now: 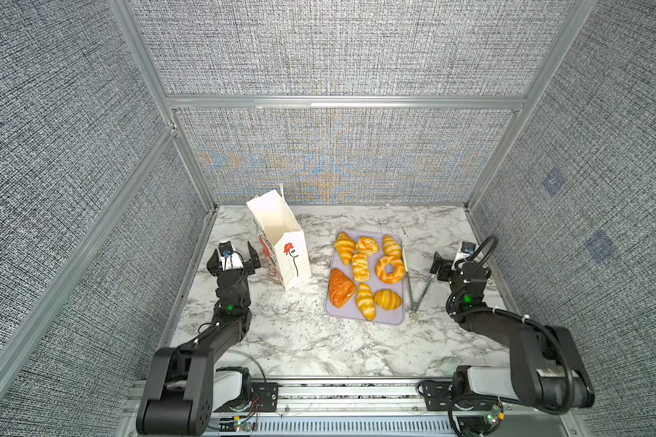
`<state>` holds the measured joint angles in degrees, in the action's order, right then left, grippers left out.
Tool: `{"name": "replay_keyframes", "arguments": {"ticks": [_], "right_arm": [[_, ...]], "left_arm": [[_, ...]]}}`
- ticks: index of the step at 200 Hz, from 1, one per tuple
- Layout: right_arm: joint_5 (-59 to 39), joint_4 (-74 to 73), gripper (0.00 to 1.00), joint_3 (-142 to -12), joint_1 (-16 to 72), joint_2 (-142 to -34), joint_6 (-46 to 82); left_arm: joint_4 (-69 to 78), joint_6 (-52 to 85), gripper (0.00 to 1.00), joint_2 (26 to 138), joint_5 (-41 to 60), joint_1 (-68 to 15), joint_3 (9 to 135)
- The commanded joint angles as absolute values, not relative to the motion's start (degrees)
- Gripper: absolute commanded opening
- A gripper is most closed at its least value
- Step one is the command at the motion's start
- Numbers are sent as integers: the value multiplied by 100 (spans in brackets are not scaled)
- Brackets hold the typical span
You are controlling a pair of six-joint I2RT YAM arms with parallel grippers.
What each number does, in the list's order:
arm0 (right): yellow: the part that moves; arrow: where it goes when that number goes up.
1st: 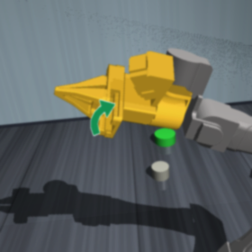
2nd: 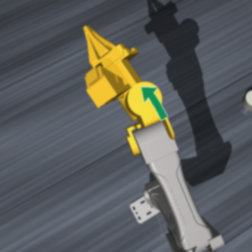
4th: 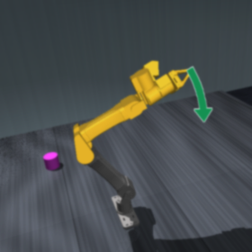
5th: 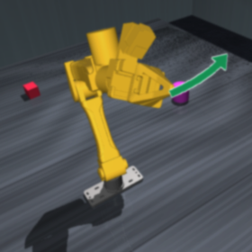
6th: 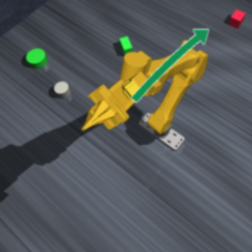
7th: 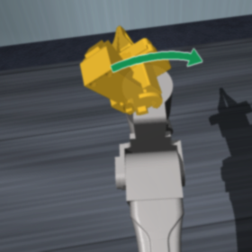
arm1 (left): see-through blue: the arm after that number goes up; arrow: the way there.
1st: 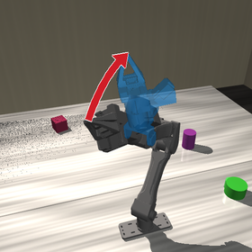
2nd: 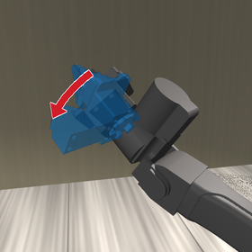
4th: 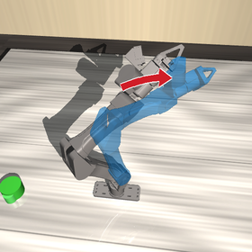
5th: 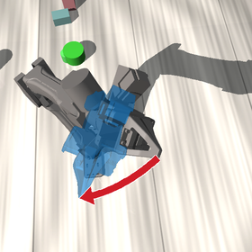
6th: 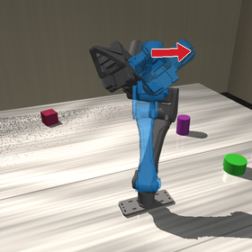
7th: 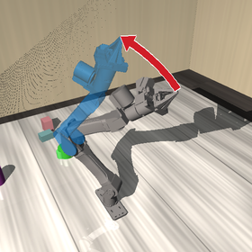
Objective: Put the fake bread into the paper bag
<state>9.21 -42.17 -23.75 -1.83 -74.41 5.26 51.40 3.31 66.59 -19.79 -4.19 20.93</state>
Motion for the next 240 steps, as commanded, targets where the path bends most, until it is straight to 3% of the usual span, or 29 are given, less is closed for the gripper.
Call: {"name": "replay_keyframes", "arguments": {"ticks": [1, 47, 75, 110, 174, 240], "right_arm": [[1018, -2485, 99, -2735, -171, -7041, 1020], [284, -892, 99, -3382, -173, -6305, 1319], [133, -259, 99, -3580, -169, -6074, 1537], [-10, 173, 99, -3652, -166, -5858, 1761], [0, 644, 97, -3663, -145, -5601, 1909], [-158, 899, 95, -3746, -77, -5421, 1730]], "left_arm": [[3026, 795, 99, 6038, -2392, -420, 2417], [1219, 1293, 99, 4455, -2418, -413, 2891], [416, 1000, 99, 4026, -1514, -422, 3404], [-412, 1424, 99, 3824, -1330, -422, 4081], [-1517, 1875, 97, 4462, -848, -659, 5252], [-2623, 1821, 88, 5971, -2047, -2049, 6527]]}}
